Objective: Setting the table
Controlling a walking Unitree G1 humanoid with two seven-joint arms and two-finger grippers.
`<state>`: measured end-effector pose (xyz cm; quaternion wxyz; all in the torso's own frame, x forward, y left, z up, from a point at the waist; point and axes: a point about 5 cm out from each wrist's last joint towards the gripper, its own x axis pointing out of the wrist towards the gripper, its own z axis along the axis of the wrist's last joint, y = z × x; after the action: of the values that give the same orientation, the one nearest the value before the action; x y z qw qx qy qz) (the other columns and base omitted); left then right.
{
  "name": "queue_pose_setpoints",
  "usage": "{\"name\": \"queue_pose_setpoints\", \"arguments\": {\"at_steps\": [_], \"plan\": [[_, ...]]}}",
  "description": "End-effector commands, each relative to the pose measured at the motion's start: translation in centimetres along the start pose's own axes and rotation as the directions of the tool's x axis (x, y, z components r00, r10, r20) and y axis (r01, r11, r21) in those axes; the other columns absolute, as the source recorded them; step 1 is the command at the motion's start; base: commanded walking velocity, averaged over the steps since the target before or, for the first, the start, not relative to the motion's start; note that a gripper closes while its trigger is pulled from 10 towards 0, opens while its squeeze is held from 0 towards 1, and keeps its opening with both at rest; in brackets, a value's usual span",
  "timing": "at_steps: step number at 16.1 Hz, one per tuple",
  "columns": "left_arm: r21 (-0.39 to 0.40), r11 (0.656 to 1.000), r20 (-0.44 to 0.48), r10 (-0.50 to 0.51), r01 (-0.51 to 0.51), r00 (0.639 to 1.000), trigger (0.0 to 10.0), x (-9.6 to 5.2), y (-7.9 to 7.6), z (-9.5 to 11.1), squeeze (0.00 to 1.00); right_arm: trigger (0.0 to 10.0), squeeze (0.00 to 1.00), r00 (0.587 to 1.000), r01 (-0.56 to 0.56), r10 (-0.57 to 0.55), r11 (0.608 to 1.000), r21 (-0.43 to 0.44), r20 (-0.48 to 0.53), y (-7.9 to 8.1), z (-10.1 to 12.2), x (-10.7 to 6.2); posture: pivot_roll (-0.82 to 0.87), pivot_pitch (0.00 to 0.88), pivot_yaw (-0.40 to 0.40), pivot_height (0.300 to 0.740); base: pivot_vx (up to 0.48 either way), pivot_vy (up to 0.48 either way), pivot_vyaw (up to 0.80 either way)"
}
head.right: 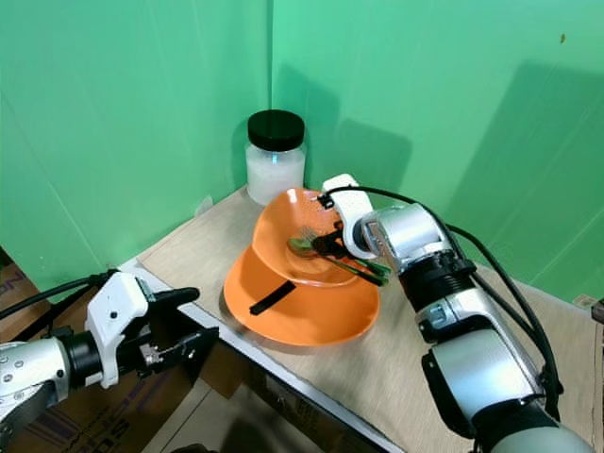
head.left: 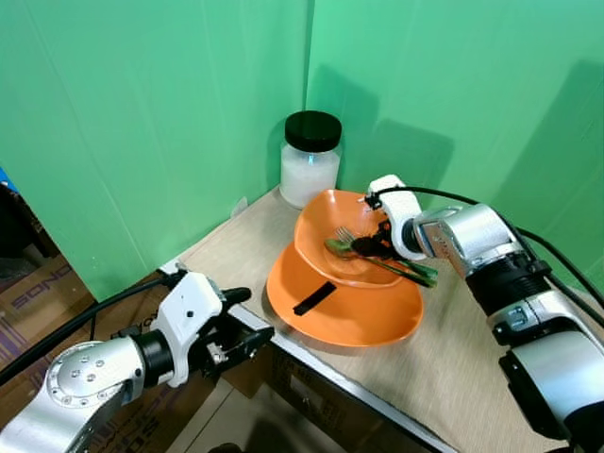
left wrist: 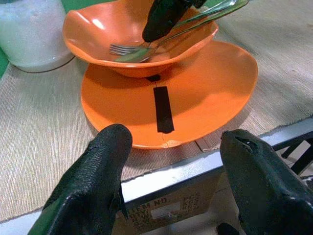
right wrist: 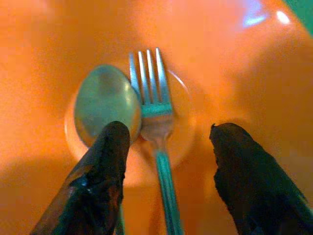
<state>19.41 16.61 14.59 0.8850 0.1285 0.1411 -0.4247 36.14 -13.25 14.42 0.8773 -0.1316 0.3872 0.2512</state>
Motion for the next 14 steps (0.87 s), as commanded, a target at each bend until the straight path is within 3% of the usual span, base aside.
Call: {"name": "queue_pose_setpoints", "arguments": {"at_steps": [1,5,7,8,9,11,12,13,14], "plan": [[-0.001,1.0,0.005,-0.018,0.018,1.0,10.0,0.11,-0.26,0.12,0.0,3.1,0.0,1.0,0.017,-0.017,1.0,-0.007,0.022,-0.46,0.61,-0.37,0.0,0.0,-0.047,0.74,0.0,0.0,0.0],[0.001,1.0,0.0,-0.023,0.023,1.0,10.0,0.06,-0.22,0.1,0.0,2.4,0.0,1.0,0.024,-0.025,0.999,-0.034,-0.002,-0.39,0.16,0.0,0.0,0.0,-0.045,0.74,0.0,0.0,0.0],[0.001,1.0,-0.001,-0.025,0.025,1.0,10.0,0.06,-0.28,0.11,0.0,3.3,0.0,1.0,0.011,-0.012,0.999,-0.039,-0.017,-0.2,-0.13,0.19,0.0,0.0,-0.044,0.74,0.0,0.0,0.0],[0.001,1.0,-0.002,-0.027,0.027,1.0,10.0,0.02,-0.3,0.12,0.0,5.8,0.0,1.0,0.001,-0.001,0.999,-0.042,-0.02,-0.1,-0.2,0.25,0.0,0.0,-0.043,0.74,0.0,0.0,0.0],[0.001,1.0,-0.002,-0.028,0.028,1.0,10.0,0.0,-0.3,0.12,0.0,9.6,0.0,1.0,-0.007,0.007,0.999,-0.041,-0.016,-0.03,-0.15,0.25,0.0,0.0,-0.043,0.74,0.0,0.0,0.0],[0.001,1.0,-0.003,-0.028,0.028,1.0,10.0,0.0,-0.28,0.12,0.0,10.0,0.0,1.0,-0.019,0.019,0.999,-0.048,0.006,0.01,0.13,0.23,0.0,0.0,-0.044,0.74,0.0,0.0,0.0],[0.002,1.0,-0.004,-0.029,0.029,1.0,10.0,0.04,-0.3,0.13,0.0,10.0,1.0,1.0,-0.018,0.019,0.999,-0.05,0.019,-0.03,0.29,0.18,0.0,0.0,-0.044,0.74,0.0,0.0,0.0],[0.002,1.0,-0.004,-0.031,0.031,1.0,10.0,0.09,-0.34,0.13,0.0,10.0,1.0,1.0,-0.016,0.016,0.999,-0.048,0.018,-0.09,0.31,0.15,0.0,0.0,-0.045,0.74,0.0,0.0,0.0],[0.002,0.999,-0.003,-0.032,0.032,0.999,10.0,0.13,-0.36,0.15,0.0,10.0,0.93,1.0,-0.006,0.007,0.999,-0.049,0.017,-0.17,0.29,0.13,0.0,0.0,-0.045,0.74,0.0,0.0,0.0]]}}
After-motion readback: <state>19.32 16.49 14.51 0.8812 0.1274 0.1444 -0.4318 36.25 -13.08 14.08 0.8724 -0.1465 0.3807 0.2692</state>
